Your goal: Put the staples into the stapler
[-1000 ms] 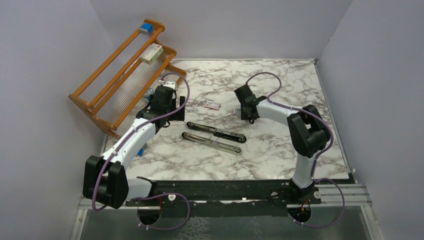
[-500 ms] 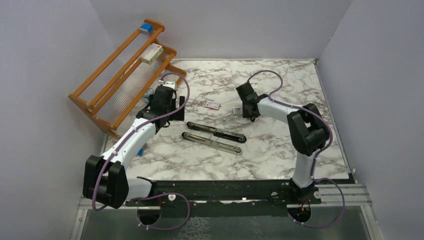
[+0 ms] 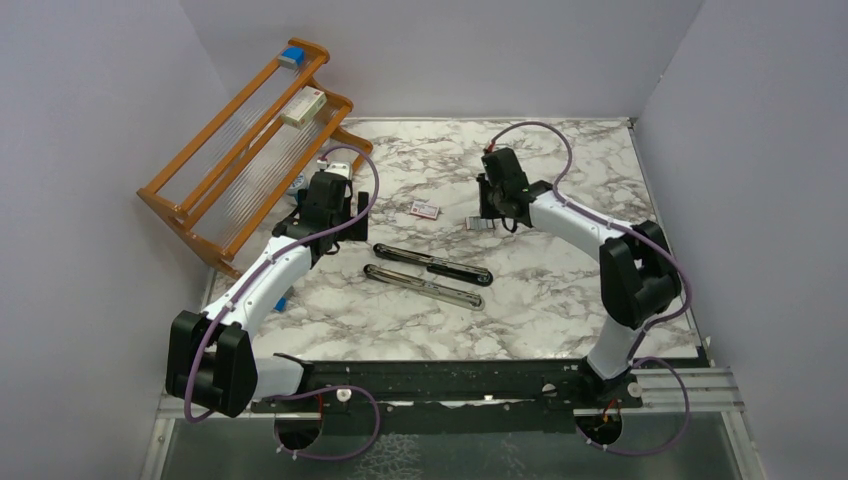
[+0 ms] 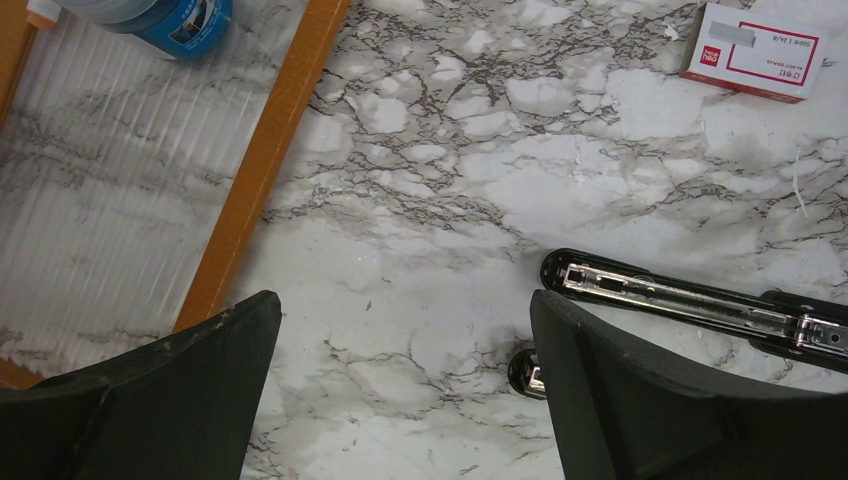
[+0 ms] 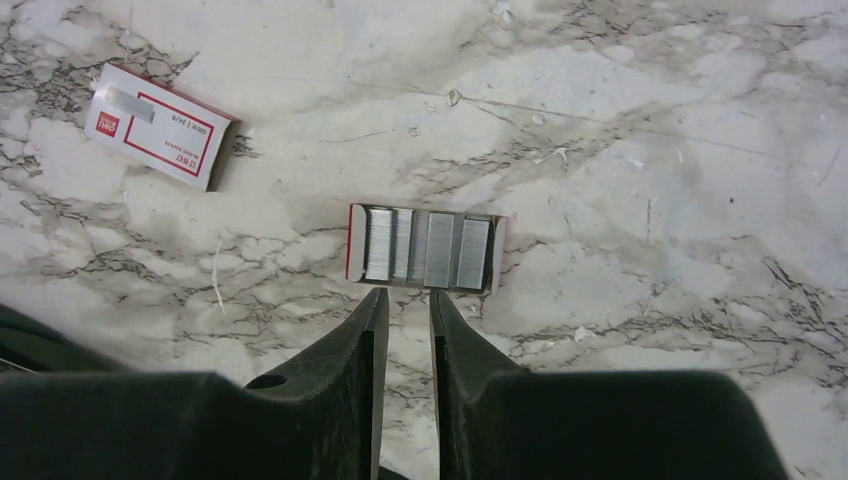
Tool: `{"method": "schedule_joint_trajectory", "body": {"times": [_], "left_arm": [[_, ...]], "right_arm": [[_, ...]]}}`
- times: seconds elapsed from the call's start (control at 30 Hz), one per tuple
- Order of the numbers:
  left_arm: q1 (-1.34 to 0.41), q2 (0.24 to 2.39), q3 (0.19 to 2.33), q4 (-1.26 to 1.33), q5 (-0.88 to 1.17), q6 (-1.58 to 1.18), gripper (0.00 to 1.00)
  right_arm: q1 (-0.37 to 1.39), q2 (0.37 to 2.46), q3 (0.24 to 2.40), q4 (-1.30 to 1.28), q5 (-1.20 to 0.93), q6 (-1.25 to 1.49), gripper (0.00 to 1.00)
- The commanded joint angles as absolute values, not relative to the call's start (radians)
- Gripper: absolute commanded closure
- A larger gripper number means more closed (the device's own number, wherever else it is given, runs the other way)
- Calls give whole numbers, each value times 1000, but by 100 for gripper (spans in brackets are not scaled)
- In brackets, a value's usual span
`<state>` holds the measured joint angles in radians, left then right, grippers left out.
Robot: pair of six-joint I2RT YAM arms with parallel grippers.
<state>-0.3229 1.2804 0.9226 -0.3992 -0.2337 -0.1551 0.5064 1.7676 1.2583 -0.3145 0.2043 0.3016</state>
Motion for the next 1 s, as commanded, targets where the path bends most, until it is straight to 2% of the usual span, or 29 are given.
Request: {"method": "schedule_joint_trajectory", "body": {"times": [0.0,0.43,0.97], "left_arm": [[-324,1287,928,-406,-255,-143,2],[-326,1295,930,-408,-249,-140,2],[-325,1301,933,-410,-247,-139,2]], "right_arm": [[503,1824,1308,-297,107,274,76],[503,1941,1414,-412,218,300,76],[501,1967,1408,-443,257,322,76]]}}
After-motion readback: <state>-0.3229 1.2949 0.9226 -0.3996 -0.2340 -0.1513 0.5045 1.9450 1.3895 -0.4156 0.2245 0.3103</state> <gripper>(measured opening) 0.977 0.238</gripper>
